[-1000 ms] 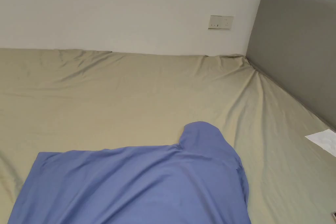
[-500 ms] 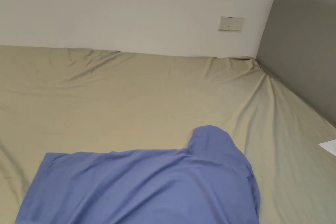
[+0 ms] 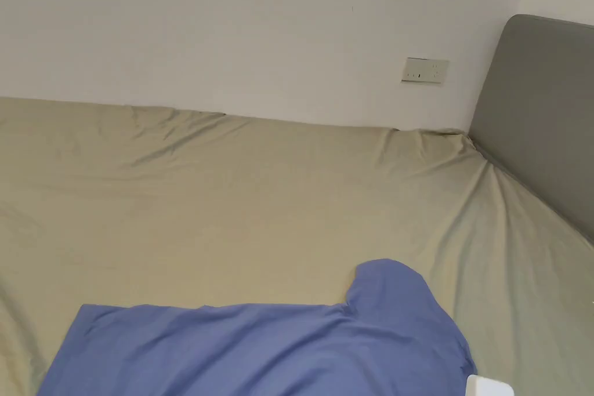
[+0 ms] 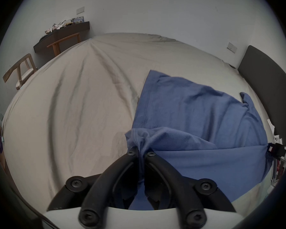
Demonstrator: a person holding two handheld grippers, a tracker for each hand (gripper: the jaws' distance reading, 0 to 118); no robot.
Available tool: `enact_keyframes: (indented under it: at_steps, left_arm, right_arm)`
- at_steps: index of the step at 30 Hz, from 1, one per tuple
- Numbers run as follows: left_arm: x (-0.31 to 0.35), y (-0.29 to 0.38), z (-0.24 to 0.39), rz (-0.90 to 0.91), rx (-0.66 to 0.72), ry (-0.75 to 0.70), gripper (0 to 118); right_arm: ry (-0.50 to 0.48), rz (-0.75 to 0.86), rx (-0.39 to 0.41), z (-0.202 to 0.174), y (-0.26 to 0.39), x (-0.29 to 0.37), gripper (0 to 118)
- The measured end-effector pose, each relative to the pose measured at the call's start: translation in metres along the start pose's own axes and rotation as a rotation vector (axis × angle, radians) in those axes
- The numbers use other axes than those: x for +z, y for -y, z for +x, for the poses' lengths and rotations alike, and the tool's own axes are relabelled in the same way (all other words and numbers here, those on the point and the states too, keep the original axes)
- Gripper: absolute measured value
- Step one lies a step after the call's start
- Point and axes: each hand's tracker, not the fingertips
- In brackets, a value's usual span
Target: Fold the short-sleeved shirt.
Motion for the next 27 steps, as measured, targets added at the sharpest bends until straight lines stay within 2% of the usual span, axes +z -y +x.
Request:
enact_keyframes:
  at_steps: [1,2,3,4,6,7,9,11,12,13,14,15,16,18,23,27]
  left_arm:
    - [-0.004,0.000,0.000,-0.004,-0.015,-0.009,30]
    - [-0.009,0.000,-0.001,-0.015,-0.038,-0.048,53]
    - [-0.013,-0.001,-0.003,-0.032,-0.043,-0.095,67]
    - [-0.012,-0.002,-0.007,-0.041,-0.039,-0.129,72]
    - [0.011,-0.007,-0.023,-0.012,0.011,-0.082,80]
    - [0.031,-0.008,-0.031,0.041,0.054,-0.022,78]
    - [0.073,0.000,-0.044,0.138,0.077,0.019,70]
    - [0.107,0.018,-0.047,0.218,0.054,0.008,38]
    - [0.117,0.027,-0.048,0.211,0.036,-0.001,21]
    - [0.127,0.037,-0.048,0.202,0.029,-0.009,8]
    - [0.133,0.047,-0.048,0.192,0.033,-0.012,5]
    - [0.135,0.057,-0.047,0.184,0.036,-0.005,1]
    - [0.138,0.069,-0.047,0.170,0.055,0.019,1]
    - [0.140,0.087,-0.045,0.121,0.079,0.037,0]
    - [0.129,0.121,-0.037,0.045,0.095,0.061,0]
    - [0.110,0.110,-0.032,0.025,0.082,0.061,0]
  right_arm:
    - [0.030,0.015,0.012,-0.001,0.002,-0.005,58]
    - [0.062,0.031,0.031,-0.001,0.002,-0.009,69]
    - [0.064,0.034,0.032,0.000,0.003,-0.011,71]
    - [0.076,0.028,0.034,0.002,0.002,-0.008,73]
    - [0.067,0.020,0.006,0.015,0.000,0.012,78]
    - [0.022,0.083,-0.047,0.025,0.004,0.031,79]
    - [-0.025,0.180,-0.100,0.040,0.016,0.070,78]
    - [-0.085,0.201,-0.109,0.051,0.034,0.105,75]
    - [-0.107,0.193,-0.110,0.054,0.044,0.118,69]
    - [-0.110,0.185,-0.114,0.056,0.058,0.130,53]
    - [-0.106,0.176,-0.126,0.057,0.070,0.139,36]
    - [-0.105,0.166,-0.146,0.058,0.080,0.144,14]
    - [-0.086,0.147,-0.178,0.059,0.092,0.151,2]
    - [-0.117,0.124,-0.184,0.058,0.111,0.160,1]
    - [-0.119,0.070,-0.281,0.052,0.144,0.169,1]
    - [-0.118,0.052,-0.244,0.047,0.139,0.163,1]
